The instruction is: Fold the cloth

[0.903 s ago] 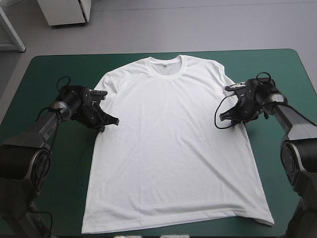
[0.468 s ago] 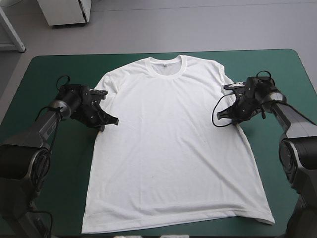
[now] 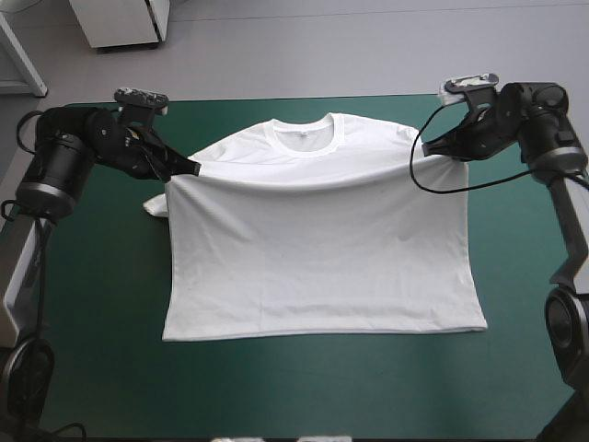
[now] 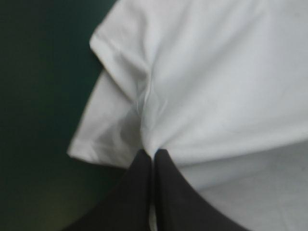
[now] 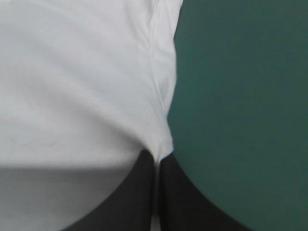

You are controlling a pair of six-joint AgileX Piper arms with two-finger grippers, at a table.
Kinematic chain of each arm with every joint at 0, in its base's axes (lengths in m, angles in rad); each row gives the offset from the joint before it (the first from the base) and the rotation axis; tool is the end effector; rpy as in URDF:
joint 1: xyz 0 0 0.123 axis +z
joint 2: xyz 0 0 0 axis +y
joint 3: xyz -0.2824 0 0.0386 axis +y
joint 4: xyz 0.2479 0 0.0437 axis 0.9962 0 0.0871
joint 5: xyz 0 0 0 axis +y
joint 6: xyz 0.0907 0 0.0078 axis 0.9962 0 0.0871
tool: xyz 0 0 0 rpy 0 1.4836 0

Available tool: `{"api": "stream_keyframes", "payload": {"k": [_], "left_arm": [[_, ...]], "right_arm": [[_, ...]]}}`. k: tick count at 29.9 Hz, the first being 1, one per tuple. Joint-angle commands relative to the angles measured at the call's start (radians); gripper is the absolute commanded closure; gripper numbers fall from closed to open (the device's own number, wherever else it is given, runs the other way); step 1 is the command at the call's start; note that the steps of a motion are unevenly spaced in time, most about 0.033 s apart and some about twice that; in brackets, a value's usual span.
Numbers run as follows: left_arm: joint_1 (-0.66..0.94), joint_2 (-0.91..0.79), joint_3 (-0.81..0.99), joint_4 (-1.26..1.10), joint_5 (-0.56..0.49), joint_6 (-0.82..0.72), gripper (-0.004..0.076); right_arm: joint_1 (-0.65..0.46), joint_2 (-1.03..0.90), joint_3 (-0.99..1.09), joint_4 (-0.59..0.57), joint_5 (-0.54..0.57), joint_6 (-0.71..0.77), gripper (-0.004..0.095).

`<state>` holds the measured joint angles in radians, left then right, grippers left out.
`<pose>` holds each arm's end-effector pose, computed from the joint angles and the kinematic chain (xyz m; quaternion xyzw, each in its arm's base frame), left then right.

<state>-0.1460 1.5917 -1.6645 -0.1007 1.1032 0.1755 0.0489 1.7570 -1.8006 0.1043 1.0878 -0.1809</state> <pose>0.3370 -0.0578 0.3928 0.1444 0.9389 -0.0452 0.3090 0.3874 0.0274 0.3738 -0.1001 0.9467 0.0313 0.3044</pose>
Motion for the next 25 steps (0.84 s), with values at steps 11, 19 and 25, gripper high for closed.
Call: {"api": "stream_keyframes", "payload": {"k": [11,19,25], "left_arm": [[-0.005,-0.218,-0.195,-0.02,-0.028,0.0,0.0733],[-0.005,-0.273,-0.252,-0.054,-0.09,0.018,0.0733],[-0.005,-0.249,-0.266,-0.043,-0.238,0.025,0.0733]], "right_arm": [[-0.014,-0.316,-0.036,0.006,-0.042,-0.004,0.0925],[-0.014,-0.383,-0.106,0.014,-0.094,-0.004,0.0925],[-0.014,-0.326,-0.21,0.064,-0.21,-0.004,0.0925]]}}
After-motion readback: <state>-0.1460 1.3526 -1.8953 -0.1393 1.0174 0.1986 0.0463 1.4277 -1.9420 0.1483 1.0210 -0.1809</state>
